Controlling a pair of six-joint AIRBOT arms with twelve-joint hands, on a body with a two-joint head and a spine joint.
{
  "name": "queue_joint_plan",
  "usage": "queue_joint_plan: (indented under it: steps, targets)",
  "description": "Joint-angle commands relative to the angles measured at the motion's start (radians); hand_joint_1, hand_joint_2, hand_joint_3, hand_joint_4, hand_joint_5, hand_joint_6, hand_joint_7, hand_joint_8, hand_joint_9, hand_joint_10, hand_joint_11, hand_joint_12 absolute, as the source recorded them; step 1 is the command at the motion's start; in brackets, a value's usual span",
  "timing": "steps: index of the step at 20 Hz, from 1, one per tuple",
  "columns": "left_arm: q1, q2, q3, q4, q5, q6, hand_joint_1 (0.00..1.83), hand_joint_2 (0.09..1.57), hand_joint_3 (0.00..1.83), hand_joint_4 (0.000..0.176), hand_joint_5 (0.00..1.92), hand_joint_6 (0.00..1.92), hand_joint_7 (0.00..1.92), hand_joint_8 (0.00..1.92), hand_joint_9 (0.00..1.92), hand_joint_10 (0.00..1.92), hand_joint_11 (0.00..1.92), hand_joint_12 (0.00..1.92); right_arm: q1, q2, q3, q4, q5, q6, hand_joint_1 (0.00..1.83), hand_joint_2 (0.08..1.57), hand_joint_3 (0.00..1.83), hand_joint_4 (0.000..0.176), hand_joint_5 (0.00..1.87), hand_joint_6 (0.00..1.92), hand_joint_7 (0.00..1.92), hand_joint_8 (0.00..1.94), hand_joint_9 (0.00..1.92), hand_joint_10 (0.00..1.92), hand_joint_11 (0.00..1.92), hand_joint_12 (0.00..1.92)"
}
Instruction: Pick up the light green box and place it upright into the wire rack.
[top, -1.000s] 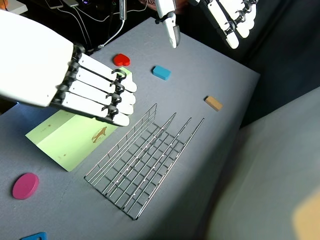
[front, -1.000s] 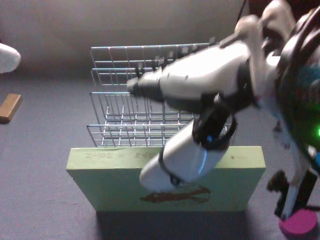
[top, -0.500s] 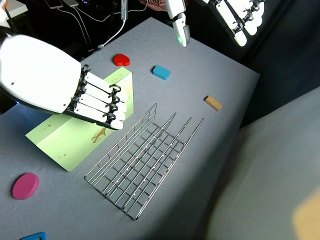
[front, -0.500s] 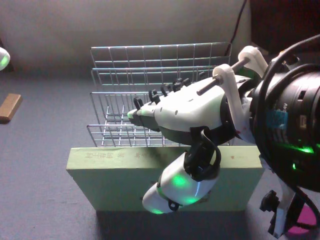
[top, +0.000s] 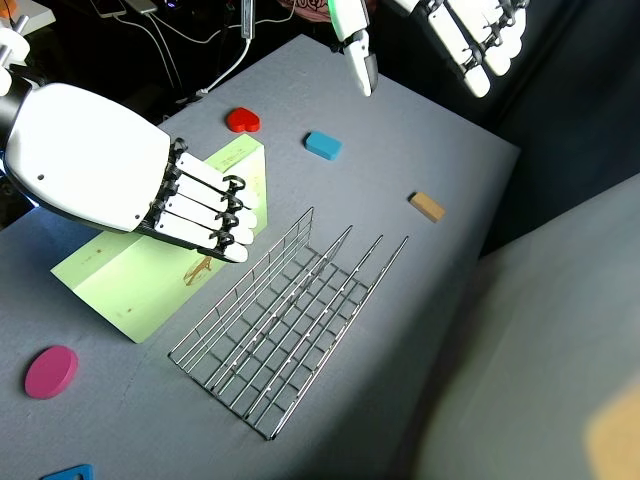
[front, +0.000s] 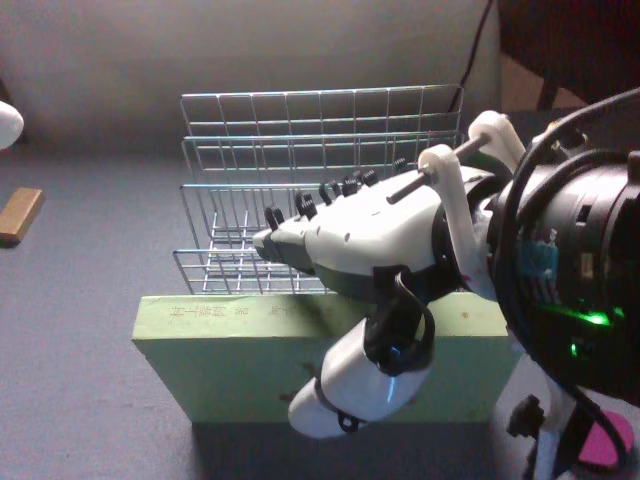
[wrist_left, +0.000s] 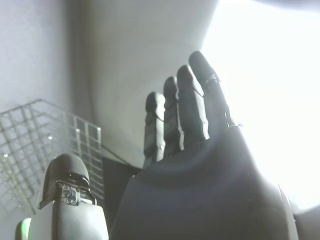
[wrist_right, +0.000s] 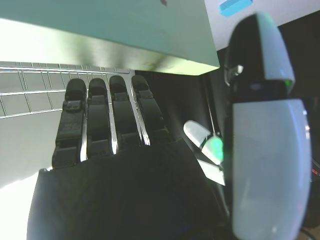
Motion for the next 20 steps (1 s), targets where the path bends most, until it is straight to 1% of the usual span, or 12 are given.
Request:
queue_joint_plan:
  steps: [1, 3, 4, 7, 10, 12, 13, 14, 15, 16, 18, 20]
  targets:
    - [-0.006, 0.007, 0.002, 0.079, -0.034, 0.003, 0.15, 1.12, 0.00, 0.030, 0.19, 0.00, 0.17, 0.00, 0.16, 0.00, 0.00, 0.63, 0.003, -0.003, 0.000, -0.053, 0.042, 0.007, 0.68, 0.96, 0.00, 0.000, 0.04, 0.00, 0.07, 0.01, 0.03, 0.00, 0.00, 0.40]
    - [-0.003, 0.007, 0.002, 0.079, -0.034, -0.005, 0.16, 1.13, 0.00, 0.029, 0.19, 0.00, 0.17, 0.00, 0.16, 0.00, 0.00, 0.63, -0.002, -0.004, 0.000, -0.062, 0.042, 0.008, 0.71, 0.99, 0.00, 0.000, 0.23, 0.01, 0.27, 0.01, 0.22, 0.02, 0.00, 0.90]
    - [-0.002, 0.007, 0.002, 0.079, -0.033, -0.008, 0.16, 1.13, 0.00, 0.030, 0.19, 0.00, 0.17, 0.00, 0.16, 0.00, 0.00, 0.63, -0.004, -0.005, 0.000, -0.064, 0.042, 0.007, 0.74, 1.00, 0.00, 0.000, 0.27, 0.02, 0.33, 0.01, 0.29, 0.03, 0.00, 1.02]
    - [-0.002, 0.008, 0.000, 0.079, -0.026, -0.011, 0.16, 1.13, 0.00, 0.030, 0.19, 0.00, 0.17, 0.00, 0.16, 0.00, 0.00, 0.63, -0.009, -0.004, 0.000, -0.078, 0.036, 0.007, 0.86, 1.06, 0.01, 0.000, 0.43, 0.02, 0.51, 0.01, 0.49, 0.04, 0.09, 1.21]
    - [-0.001, 0.008, -0.001, 0.079, -0.019, -0.015, 0.16, 1.14, 0.00, 0.030, 0.19, 0.00, 0.17, 0.00, 0.16, 0.00, 0.00, 0.66, -0.009, -0.003, 0.000, -0.080, 0.032, 0.005, 1.03, 1.12, 0.00, 0.000, 0.67, 0.04, 0.75, 0.02, 0.75, 0.10, 0.36, 1.29]
    - [-0.001, 0.008, -0.001, 0.079, -0.014, -0.017, 0.16, 1.14, 0.00, 0.031, 0.20, 0.00, 0.18, 0.00, 0.17, 0.00, 0.00, 0.67, -0.009, -0.002, -0.001, -0.083, 0.028, 0.003, 1.12, 1.13, 0.00, 0.000, 0.84, 0.05, 0.87, 0.02, 0.83, 0.22, 0.48, 1.29]
    - [-0.001, 0.008, -0.002, 0.079, -0.014, -0.017, 0.16, 1.14, 0.00, 0.031, 0.20, 0.00, 0.18, 0.00, 0.17, 0.00, 0.00, 0.67, -0.009, -0.001, -0.002, -0.086, 0.027, 0.003, 1.12, 1.17, 0.00, 0.000, 0.84, 0.94, 0.94, 0.04, 0.86, 0.30, 0.53, 1.27]
    - [-0.001, 0.009, -0.003, 0.079, -0.013, -0.017, 0.16, 1.14, 0.00, 0.031, 0.20, 0.00, 0.18, 0.00, 0.17, 0.00, 0.00, 0.67, -0.008, 0.001, -0.005, -0.094, 0.026, 0.003, 1.18, 1.17, 0.00, 0.000, 0.82, 1.15, 0.95, 0.87, 0.92, 0.40, 0.62, 1.30]
    - [0.000, 0.009, -0.003, 0.079, -0.013, -0.017, 0.16, 1.15, 0.00, 0.031, 0.20, 0.00, 0.18, 0.00, 0.17, 0.00, 0.00, 0.67, -0.007, 0.004, -0.010, -0.106, 0.025, 0.003, 1.32, 1.16, 0.01, 0.000, 0.79, 1.16, 0.96, 0.98, 0.83, 1.19, 0.68, 1.34]
    - [0.001, 0.009, -0.003, 0.079, -0.013, -0.017, 0.16, 1.15, 0.00, 0.031, 0.20, 0.00, 0.18, 0.00, 0.17, 0.00, 0.00, 0.67, -0.006, 0.006, -0.018, -0.121, 0.024, 0.003, 1.35, 1.16, 0.00, 0.000, 0.78, 1.11, 0.97, 1.02, 0.83, 1.36, 0.74, 1.40]
    - [0.004, 0.010, -0.003, 0.079, -0.013, -0.017, 0.16, 1.15, 0.00, 0.032, 0.20, 0.00, 0.18, 0.00, 0.17, 0.00, 0.00, 0.67, 0.000, 0.016, -0.040, -0.146, 0.020, 0.003, 1.36, 1.17, 0.00, 0.000, 0.79, 1.06, 0.93, 1.11, 0.82, 1.44, 0.80, 1.46]
    - [0.005, 0.011, -0.003, 0.079, -0.013, -0.017, 0.16, 1.15, 0.00, 0.031, 0.20, 0.00, 0.18, 0.00, 0.17, 0.00, 0.00, 0.67, 0.012, 0.027, -0.057, -0.147, 0.015, -0.001, 1.35, 1.18, 0.00, 0.000, 0.75, 1.11, 0.90, 1.17, 0.79, 1.47, 0.78, 1.48]
